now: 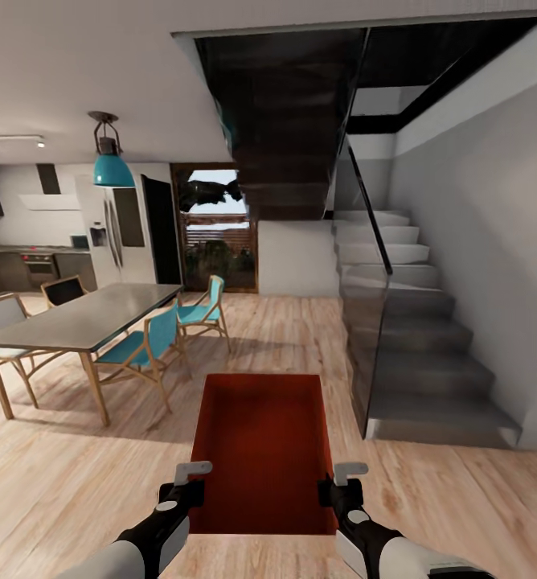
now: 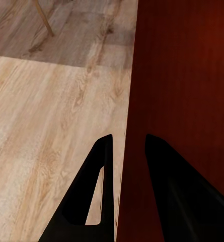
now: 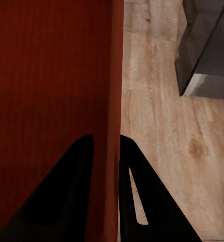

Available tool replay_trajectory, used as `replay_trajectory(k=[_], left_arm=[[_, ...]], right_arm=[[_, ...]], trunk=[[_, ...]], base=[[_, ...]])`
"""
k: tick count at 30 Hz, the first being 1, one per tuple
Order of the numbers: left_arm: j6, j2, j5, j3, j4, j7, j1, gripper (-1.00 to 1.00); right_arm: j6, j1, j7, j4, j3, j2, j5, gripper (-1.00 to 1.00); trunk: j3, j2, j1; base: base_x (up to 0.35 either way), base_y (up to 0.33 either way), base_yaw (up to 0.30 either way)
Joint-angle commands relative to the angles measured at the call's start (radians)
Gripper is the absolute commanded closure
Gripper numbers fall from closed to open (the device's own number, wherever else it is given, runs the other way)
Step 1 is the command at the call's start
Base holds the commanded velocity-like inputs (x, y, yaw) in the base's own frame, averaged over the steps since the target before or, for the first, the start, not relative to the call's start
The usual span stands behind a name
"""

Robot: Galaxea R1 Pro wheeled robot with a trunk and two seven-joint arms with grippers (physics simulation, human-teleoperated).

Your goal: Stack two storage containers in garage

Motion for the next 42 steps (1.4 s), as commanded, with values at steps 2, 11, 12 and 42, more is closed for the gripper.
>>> replay_trajectory(k=[2, 11, 12, 42], left_arm=[[-0.005, 0.002, 0.006, 0.013, 0.004, 0.018, 0.000, 1.00], [-0.005, 0.002, 0.006, 0.013, 0.004, 0.018, 0.000, 1.00], [-0.005, 0.002, 0.006, 0.013, 0.004, 0.018, 0.000, 1.00], [-0.010, 0.001, 0.005, 0.013, 0.002, 0.018, 0.000, 1.00]], right_arm=[[-0.011, -0.002, -0.006, -0.002, -0.031, 0.001, 0.022, 1.00], [-0.011, -0.002, -0.007, -0.002, -0.031, 0.001, 0.022, 1.00], [-0.011, -0.002, -0.007, -0.002, -0.031, 0.001, 0.022, 1.00], [-0.011, -0.002, -0.007, -0.002, -0.031, 0.001, 0.022, 1.00]], trunk=[[-0.002, -0.001, 0.000], [-0.002, -0.001, 0.000], [-0.002, -0.001, 0.000], [-0.002, -0.001, 0.000]], base=[[0.000, 0.000, -0.278], [0.000, 0.000, -0.278], [0.000, 0.000, -0.278], [0.000, 0.000, -0.278]])
